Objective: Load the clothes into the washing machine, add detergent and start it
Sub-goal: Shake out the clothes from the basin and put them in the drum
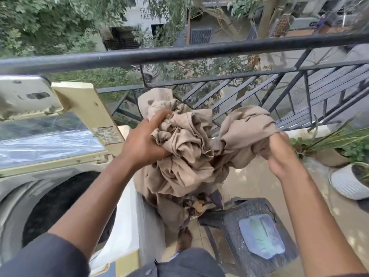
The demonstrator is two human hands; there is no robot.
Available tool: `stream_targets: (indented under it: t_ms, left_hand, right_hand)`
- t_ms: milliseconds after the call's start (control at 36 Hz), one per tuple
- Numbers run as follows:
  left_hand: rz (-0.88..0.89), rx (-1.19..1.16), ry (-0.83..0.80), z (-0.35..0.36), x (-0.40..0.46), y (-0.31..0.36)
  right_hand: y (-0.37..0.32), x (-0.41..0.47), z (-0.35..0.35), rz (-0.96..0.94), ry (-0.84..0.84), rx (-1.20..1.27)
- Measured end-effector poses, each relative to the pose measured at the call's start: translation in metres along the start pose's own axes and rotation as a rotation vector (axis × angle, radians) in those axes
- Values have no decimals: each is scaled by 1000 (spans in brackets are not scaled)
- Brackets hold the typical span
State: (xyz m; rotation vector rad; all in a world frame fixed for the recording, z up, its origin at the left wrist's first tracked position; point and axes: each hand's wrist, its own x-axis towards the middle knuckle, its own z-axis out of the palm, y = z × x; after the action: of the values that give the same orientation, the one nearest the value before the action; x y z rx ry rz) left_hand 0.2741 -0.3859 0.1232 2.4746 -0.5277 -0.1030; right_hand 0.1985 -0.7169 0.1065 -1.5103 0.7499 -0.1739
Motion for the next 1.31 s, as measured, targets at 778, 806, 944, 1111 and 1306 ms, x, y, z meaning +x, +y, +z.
stream_targets:
  t_ms: [778, 806, 944, 1111, 1306]
  left_hand:
    - [137, -156, 51, 8, -20, 4]
    - [122, -148, 47, 8, -20, 5]
    - [28, -176, 68, 9, -18, -2]
    - [19, -290, 164, -4, -18, 1]
    - [85, -420, 181, -32, -8, 13]
  right_hand:
    - [-23, -115, 127, -537, -484, -910]
    - [-25, -114, 127, -539, -493, -897]
    - [-24, -94, 108, -529, -548, -475]
    - [-1, -55, 76, -433, -201, -124]
    - [104, 23, 50, -21, -231, -532]
